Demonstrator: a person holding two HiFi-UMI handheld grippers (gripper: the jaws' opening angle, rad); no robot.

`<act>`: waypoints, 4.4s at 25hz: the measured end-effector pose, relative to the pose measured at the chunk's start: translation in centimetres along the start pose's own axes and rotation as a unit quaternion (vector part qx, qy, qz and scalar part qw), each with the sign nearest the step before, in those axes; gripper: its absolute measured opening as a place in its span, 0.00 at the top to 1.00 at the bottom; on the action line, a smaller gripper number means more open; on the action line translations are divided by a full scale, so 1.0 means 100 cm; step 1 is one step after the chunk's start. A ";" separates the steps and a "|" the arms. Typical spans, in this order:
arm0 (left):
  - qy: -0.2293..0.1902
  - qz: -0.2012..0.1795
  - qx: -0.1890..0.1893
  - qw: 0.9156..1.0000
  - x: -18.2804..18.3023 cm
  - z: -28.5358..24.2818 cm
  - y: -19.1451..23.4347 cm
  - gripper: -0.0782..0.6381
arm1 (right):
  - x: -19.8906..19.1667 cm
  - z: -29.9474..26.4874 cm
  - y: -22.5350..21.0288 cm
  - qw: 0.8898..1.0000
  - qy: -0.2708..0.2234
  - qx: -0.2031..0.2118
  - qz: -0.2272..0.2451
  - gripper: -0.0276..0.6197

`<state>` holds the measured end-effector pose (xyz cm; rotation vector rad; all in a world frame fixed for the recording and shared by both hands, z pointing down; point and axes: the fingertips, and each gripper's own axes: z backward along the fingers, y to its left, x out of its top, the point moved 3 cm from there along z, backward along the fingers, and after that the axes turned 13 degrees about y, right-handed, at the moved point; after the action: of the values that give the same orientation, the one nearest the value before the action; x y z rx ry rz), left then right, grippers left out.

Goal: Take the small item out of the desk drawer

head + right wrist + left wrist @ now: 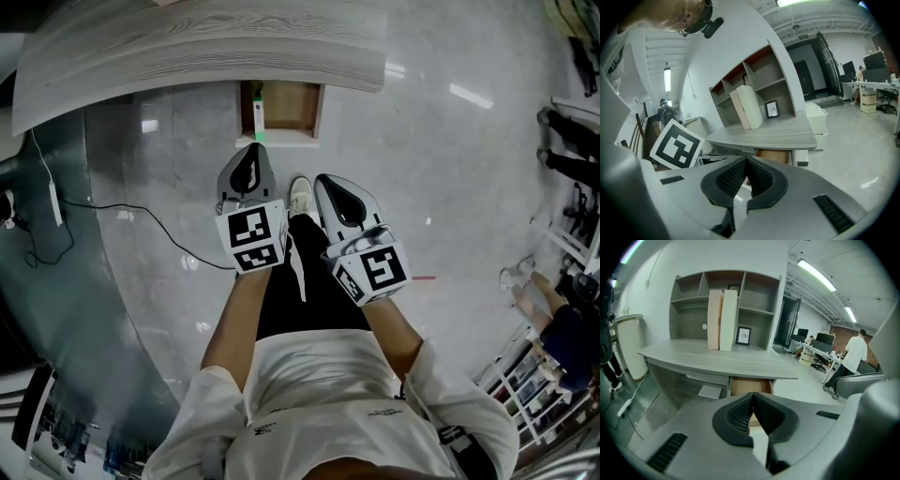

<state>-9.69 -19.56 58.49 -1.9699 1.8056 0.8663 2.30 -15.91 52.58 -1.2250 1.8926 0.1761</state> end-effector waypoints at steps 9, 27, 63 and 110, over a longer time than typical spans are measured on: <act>0.022 0.001 0.009 1.000 -0.014 -0.046 0.008 0.87 | -0.011 -0.021 -0.024 1.000 0.004 -0.001 0.000 0.91; 0.087 0.020 0.020 0.996 -0.041 -0.120 0.023 0.71 | -0.033 -0.046 -0.042 1.000 0.030 0.005 -0.009 0.91; 0.201 0.034 0.052 0.978 -0.070 -0.174 0.035 0.75 | -0.048 -0.045 -0.046 0.998 0.053 0.003 -0.022 0.91; 0.029 -0.001 0.004 1.000 0.057 0.154 -0.035 0.75 | 0.082 0.136 0.056 0.998 -0.049 -0.041 -0.003 0.91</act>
<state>-9.42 -13.99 42.65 -2.0099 1.8357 0.8081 4.40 -11.51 36.46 -1.2546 1.8118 0.3075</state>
